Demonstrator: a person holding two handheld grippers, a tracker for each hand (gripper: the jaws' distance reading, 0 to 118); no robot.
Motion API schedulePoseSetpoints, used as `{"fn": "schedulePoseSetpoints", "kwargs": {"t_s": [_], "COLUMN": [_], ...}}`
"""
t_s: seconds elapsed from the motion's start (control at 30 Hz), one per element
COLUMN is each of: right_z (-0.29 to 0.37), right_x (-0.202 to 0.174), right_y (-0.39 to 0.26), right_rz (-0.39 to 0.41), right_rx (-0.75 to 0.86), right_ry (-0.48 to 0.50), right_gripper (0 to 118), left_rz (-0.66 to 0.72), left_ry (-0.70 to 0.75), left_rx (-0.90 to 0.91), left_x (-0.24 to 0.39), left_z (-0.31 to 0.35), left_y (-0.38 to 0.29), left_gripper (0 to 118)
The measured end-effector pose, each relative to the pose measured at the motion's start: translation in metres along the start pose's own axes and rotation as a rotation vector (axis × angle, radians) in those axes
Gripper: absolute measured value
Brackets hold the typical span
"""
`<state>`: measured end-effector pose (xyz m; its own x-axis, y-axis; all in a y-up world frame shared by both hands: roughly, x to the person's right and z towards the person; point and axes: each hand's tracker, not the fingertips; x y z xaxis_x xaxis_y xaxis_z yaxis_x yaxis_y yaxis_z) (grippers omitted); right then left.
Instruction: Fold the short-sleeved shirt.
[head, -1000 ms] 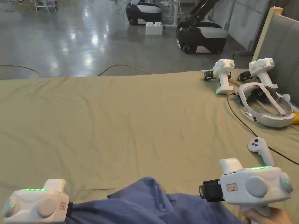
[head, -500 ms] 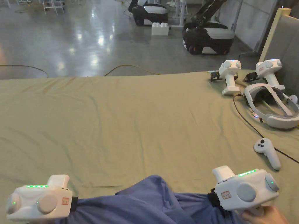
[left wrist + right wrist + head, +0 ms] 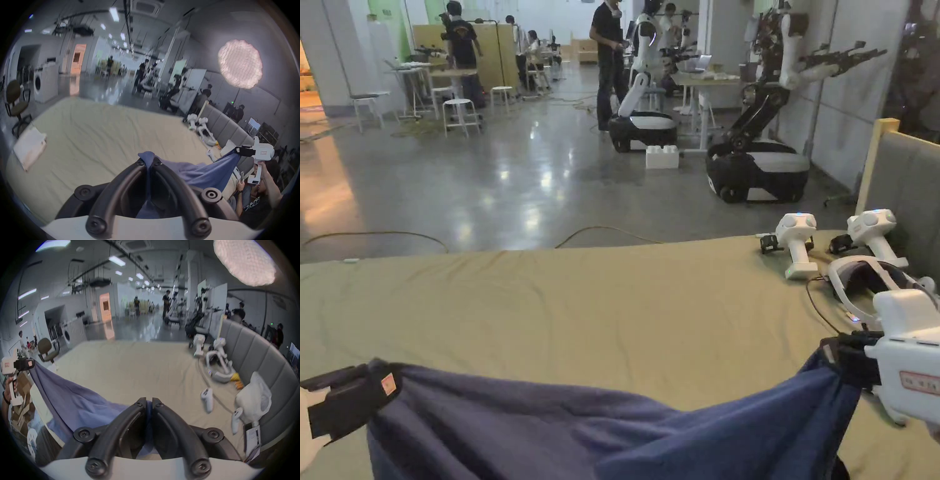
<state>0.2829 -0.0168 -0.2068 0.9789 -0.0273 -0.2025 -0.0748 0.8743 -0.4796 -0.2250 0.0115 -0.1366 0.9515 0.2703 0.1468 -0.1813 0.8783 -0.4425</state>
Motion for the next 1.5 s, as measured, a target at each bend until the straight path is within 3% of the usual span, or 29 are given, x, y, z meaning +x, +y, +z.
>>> {"fn": "schedulePoseSetpoints", "kwargs": {"t_s": [0.3, 0.5, 0.8, 1.23, 1.33, 1.5], "right_z": [0.035, 0.026, -0.005, -0.081, -0.105, -0.133], "right_x": [0.014, 0.013, 0.013, 0.003, 0.001, -0.002], "right_y": [0.09, 0.135, 0.185, 0.285, 0.299, 0.309], "right_rz": [-0.087, -0.056, -0.046, 0.032, 0.102, 0.048], "right_rx": [0.199, 0.23, 0.26, 0.273, 0.26, 0.252], "right_ry": [-0.085, -0.151, -0.176, -0.24, -0.292, -0.27], "right_gripper": [6, 6, 6, 6, 6, 6], "left_rz": [-0.017, -0.036, -0.056, -0.06, -0.094, -0.168], "left_ry": [0.084, 0.144, 0.218, 0.332, 0.394, 0.461], "left_rx": [0.219, 0.283, 0.287, 0.275, 0.262, 0.307], "left_x": [0.007, 0.007, -0.005, -0.016, -0.013, -0.008], "left_z": [0.043, 0.031, -0.019, -0.128, -0.151, -0.182], "left_y": [0.088, 0.127, 0.174, 0.242, 0.249, 0.255], "left_gripper": [5, 5, 5, 5, 5, 5]}}
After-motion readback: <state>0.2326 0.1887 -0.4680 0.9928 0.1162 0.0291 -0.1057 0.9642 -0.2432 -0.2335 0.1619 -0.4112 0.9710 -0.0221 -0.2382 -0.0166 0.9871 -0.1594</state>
